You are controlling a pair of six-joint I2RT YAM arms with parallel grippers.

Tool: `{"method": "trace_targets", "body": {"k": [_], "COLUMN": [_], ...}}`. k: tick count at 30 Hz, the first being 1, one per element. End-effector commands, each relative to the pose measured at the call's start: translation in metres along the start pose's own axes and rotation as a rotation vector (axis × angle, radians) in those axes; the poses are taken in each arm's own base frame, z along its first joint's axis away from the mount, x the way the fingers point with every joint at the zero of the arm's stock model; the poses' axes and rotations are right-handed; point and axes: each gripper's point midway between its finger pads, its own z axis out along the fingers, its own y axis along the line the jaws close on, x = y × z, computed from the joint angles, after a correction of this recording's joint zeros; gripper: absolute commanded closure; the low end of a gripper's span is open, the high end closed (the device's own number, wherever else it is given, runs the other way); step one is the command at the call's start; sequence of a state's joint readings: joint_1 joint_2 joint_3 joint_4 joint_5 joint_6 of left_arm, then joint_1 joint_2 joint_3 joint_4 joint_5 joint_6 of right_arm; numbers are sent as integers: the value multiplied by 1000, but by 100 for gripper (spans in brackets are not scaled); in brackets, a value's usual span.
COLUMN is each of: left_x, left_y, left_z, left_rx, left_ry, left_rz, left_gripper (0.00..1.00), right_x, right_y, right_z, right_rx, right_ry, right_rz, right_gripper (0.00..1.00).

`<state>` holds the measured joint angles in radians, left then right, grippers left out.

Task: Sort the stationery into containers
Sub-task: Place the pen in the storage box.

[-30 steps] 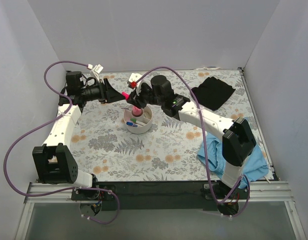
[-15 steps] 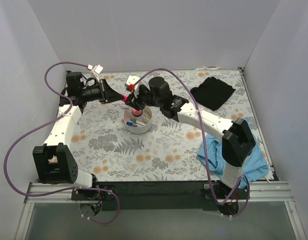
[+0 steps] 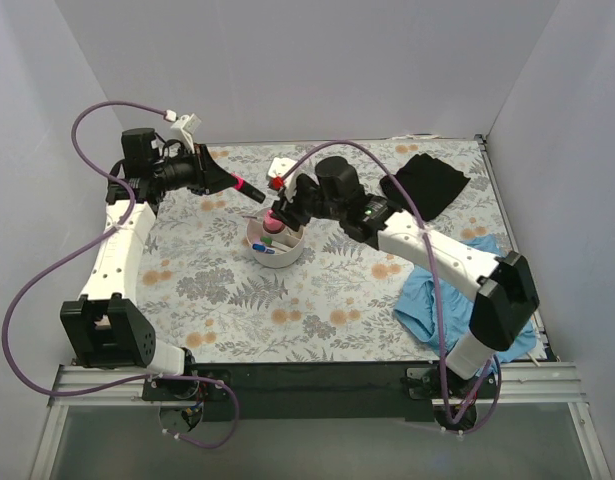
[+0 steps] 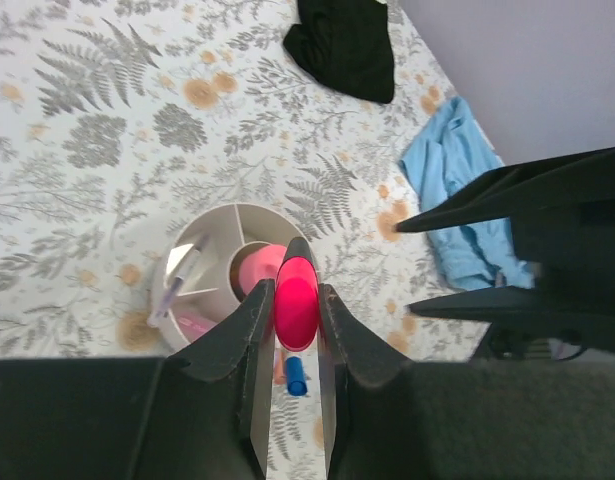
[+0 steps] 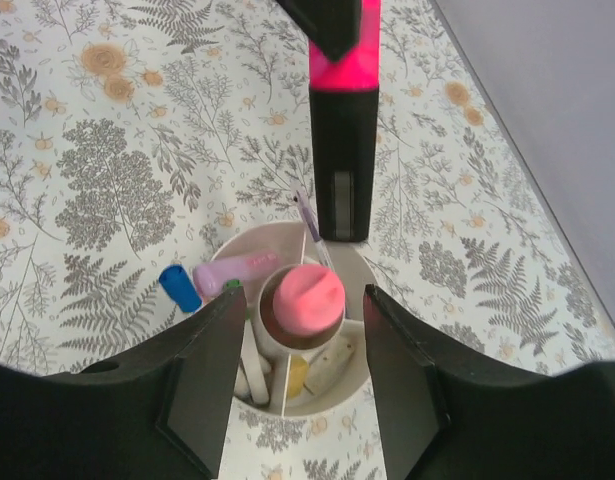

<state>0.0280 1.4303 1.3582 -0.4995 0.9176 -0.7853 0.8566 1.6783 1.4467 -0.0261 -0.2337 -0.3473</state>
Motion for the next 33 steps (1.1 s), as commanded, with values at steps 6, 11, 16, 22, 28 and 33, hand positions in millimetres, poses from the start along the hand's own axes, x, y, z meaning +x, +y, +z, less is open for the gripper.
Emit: {"method": "trace_targets", "body": {"k": [6,11,16,22,28,33], "left_x": [12,27,58,75,72,71], "left_y": [8,14,17,22,31,31], "left_z": [-29,-29,-20,-9,-6,-1], "left_rx": [-165,-190,-207,-224,-255,-236], "left_ry": [87,110,169,190,162,145], "left_rz": [163,172,206,249,264,263], "left_gripper": [100,100,100,100,100,100], "right_x": [14,33,35,37,39,43], "right_y": [-30,-46,-47,-48,-46,-44], "right_z": [-69,-67,-62,-60,-62,-63], "right_rx": [149,194,185,180,174,174], "right_ry": [62,126,136,145,152,160], "right_rz": [3,74,86,83,92,94], "right_gripper": [41,42,43,44,44,44]}}
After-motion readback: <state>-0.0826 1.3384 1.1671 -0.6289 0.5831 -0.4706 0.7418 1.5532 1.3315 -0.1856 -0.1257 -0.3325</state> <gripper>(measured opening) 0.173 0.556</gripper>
